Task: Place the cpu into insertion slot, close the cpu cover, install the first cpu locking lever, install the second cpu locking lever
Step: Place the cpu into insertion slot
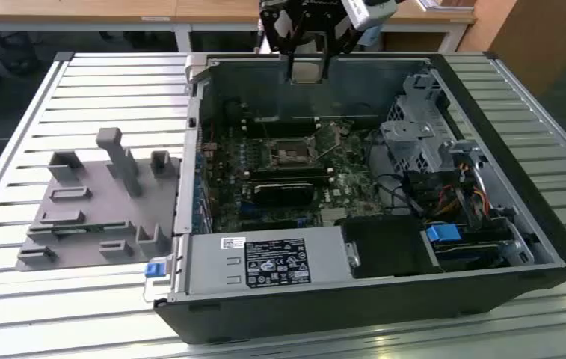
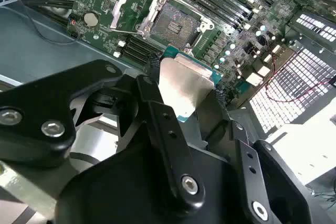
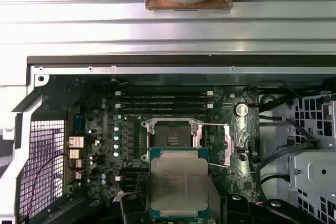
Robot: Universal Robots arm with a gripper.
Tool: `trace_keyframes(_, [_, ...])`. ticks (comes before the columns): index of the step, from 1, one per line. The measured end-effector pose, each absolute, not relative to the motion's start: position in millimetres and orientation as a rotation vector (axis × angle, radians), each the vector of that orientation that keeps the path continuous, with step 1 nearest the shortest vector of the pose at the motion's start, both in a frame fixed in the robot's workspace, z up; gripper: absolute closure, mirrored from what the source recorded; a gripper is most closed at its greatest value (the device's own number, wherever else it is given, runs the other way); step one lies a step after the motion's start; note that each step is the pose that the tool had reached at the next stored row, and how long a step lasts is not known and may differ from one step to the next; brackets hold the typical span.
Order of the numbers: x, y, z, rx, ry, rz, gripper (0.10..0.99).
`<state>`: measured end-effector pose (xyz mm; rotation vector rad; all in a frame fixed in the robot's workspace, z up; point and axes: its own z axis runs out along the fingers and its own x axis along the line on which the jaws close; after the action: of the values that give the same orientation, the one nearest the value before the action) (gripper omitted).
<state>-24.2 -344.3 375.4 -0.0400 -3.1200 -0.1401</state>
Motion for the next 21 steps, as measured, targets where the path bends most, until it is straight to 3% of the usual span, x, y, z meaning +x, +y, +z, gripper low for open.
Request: trace_keyframes(21, [-24.2, -344.3, 374.7, -0.325, -3.112, -0.141, 0.557])
